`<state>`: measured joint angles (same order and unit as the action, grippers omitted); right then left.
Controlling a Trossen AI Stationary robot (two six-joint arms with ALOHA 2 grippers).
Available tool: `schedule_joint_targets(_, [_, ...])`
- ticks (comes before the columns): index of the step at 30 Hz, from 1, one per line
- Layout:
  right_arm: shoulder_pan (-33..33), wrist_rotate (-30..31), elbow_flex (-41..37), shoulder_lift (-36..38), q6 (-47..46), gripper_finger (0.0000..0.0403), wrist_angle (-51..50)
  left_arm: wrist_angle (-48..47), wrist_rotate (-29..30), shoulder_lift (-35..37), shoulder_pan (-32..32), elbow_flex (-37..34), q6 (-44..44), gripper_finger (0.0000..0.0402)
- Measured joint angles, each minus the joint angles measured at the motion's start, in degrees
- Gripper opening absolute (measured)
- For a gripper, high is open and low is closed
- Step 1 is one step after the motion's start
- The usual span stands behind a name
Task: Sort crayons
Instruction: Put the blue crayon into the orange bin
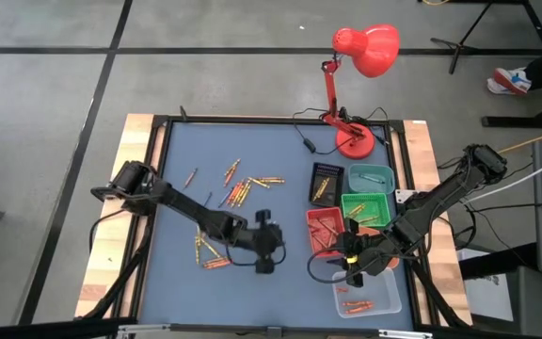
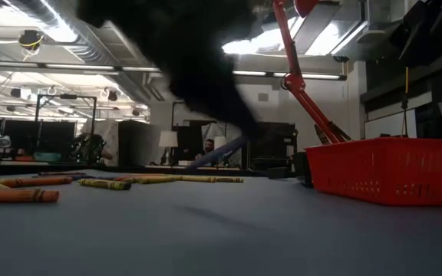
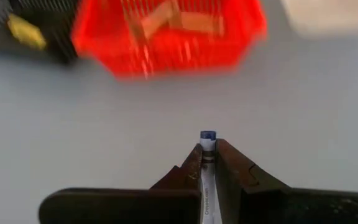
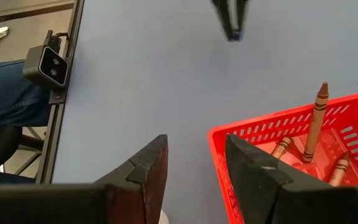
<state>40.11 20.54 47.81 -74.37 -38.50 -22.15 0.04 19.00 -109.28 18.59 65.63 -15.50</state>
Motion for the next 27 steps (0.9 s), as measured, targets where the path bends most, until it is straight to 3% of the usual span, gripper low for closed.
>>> schedule_joint_targets(8, [-0.01, 5.58, 0.00, 0.00, -0.25, 0.0159, 0.02, 18.92, -0.02, 0.08, -5.68, 0.00, 8.05, 0.0008])
schedule_joint_targets(18, [-0.05, 24.84, 0.00, 0.00, -0.35, 0.0159, 0.18, 32.79, -4.65, 0.14, -8.68, 0.02, 10.07, 0.0008])
schedule_joint_targets(27, [-0.53, 25.86, 0.00, -0.02, 2.89, 0.0159, 4.44, 43.61, -10.13, 0.16, -8.70, 0.07, 10.12, 0.0008])
